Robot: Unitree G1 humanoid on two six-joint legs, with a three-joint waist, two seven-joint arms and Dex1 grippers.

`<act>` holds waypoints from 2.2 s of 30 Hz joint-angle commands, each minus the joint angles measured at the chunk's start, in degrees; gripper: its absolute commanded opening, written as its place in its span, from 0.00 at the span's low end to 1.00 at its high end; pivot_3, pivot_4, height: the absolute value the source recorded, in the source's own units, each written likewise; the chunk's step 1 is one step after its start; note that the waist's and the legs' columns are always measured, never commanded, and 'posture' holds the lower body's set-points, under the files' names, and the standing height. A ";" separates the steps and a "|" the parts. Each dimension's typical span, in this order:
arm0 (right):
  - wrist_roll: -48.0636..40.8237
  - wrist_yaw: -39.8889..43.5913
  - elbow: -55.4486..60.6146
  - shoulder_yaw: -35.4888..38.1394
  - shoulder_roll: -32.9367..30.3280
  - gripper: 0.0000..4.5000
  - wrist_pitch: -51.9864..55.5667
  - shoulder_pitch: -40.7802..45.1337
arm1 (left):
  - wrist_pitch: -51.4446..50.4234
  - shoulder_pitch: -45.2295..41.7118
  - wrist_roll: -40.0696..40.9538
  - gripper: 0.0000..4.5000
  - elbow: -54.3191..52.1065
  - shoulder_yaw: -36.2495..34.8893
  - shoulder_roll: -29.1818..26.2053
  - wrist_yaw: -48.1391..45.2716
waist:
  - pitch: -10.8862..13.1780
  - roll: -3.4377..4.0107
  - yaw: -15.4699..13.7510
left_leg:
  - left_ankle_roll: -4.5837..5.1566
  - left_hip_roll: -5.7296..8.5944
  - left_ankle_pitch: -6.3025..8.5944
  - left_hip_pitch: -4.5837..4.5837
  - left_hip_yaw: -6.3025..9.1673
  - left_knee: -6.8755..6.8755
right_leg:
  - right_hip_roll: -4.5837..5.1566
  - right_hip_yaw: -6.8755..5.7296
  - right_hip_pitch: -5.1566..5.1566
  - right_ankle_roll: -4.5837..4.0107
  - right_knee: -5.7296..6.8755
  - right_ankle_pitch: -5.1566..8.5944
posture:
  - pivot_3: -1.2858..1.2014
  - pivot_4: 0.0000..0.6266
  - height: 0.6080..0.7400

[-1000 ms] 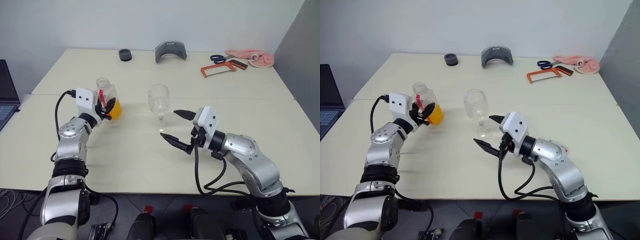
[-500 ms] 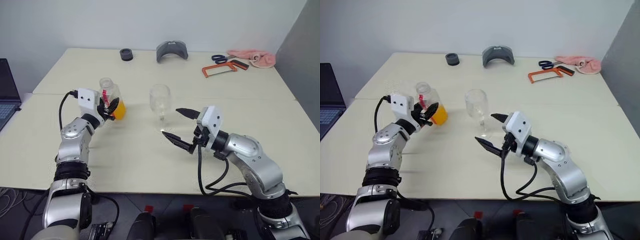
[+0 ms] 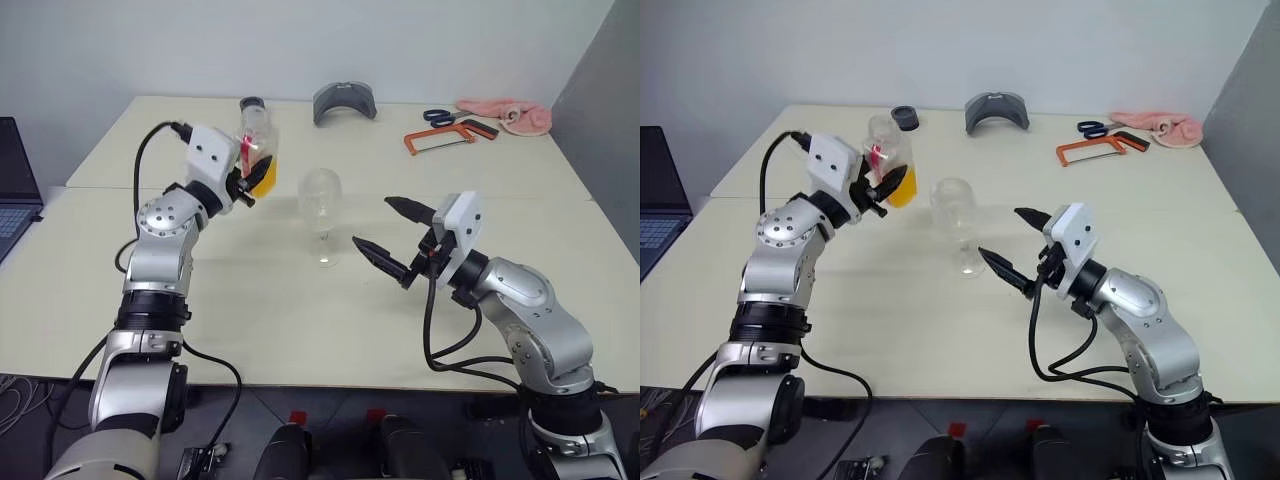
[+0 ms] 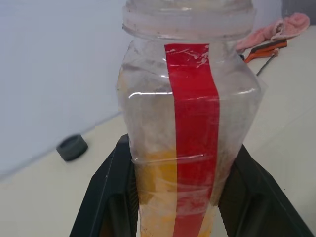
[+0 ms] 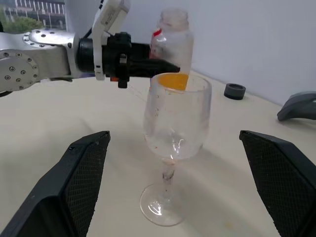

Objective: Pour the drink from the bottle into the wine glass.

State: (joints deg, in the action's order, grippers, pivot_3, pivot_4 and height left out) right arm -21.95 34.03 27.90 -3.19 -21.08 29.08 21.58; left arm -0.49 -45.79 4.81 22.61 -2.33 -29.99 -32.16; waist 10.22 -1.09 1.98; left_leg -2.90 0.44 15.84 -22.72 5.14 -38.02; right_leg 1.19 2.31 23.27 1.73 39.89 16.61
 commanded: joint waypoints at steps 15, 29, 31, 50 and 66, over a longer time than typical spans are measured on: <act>-3.41 7.65 -5.52 3.49 -5.57 1.00 -4.58 1.83 | 31.06 -8.92 -19.31 0.38 11.00 8.63 -6.17 5.67 | 0.01 -0.02 -0.05 | 0.02 0.01 0.01 -0.02 -0.33 0.00 | -0.01 0.01 0.02 0.00 -0.01 0.00 | 0.52 0.24 1.00; -4.15 7.84 -7.21 2.62 -4.69 1.00 -4.98 3.90 | 42.30 -12.82 -30.37 0.38 17.31 12.33 -9.68 13.18 | 0.02 -0.02 -0.05 | 0.02 0.02 0.01 -0.05 -0.35 0.00 | 0.00 0.00 0.04 0.00 0.00 0.00 | 0.52 0.24 1.00; -4.19 7.74 -7.03 2.37 -4.49 1.00 -4.96 3.82 | 43.51 -13.43 -32.30 0.38 17.91 12.97 -10.26 14.48 | 0.02 -0.02 -0.05 | 0.02 0.02 0.01 -0.05 -0.36 -0.01 | 0.00 0.00 0.04 0.00 0.00 0.00 | 0.52 0.24 1.00; -4.36 7.30 -5.88 1.59 -3.49 1.00 -4.35 3.60 | 48.81 -18.74 -42.36 0.38 22.65 17.56 -13.55 23.98 | 0.02 -0.02 -0.01 | 0.02 0.04 0.01 -0.06 -0.37 0.00 | -0.01 -0.01 0.06 0.00 0.02 0.00 | 0.52 0.24 1.00; -5.10 7.50 -5.73 1.52 -3.60 1.00 -3.84 3.94 | 49.54 -20.47 -45.49 0.38 25.92 19.31 -14.54 27.78 | 0.02 -0.02 0.00 | 0.02 0.05 0.01 -0.06 -0.37 -0.01 | 0.00 -0.01 0.07 0.00 0.04 0.00 | 0.52 0.24 1.00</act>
State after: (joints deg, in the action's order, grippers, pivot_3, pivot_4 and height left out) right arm -25.97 41.25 19.84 -1.91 -24.54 25.50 24.32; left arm 48.74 -63.76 -40.95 49.16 17.80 -43.27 -6.05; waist 10.24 -1.11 1.98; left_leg -2.89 0.49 15.84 -22.78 4.77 -38.03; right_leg 1.19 2.31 23.34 1.73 39.93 16.61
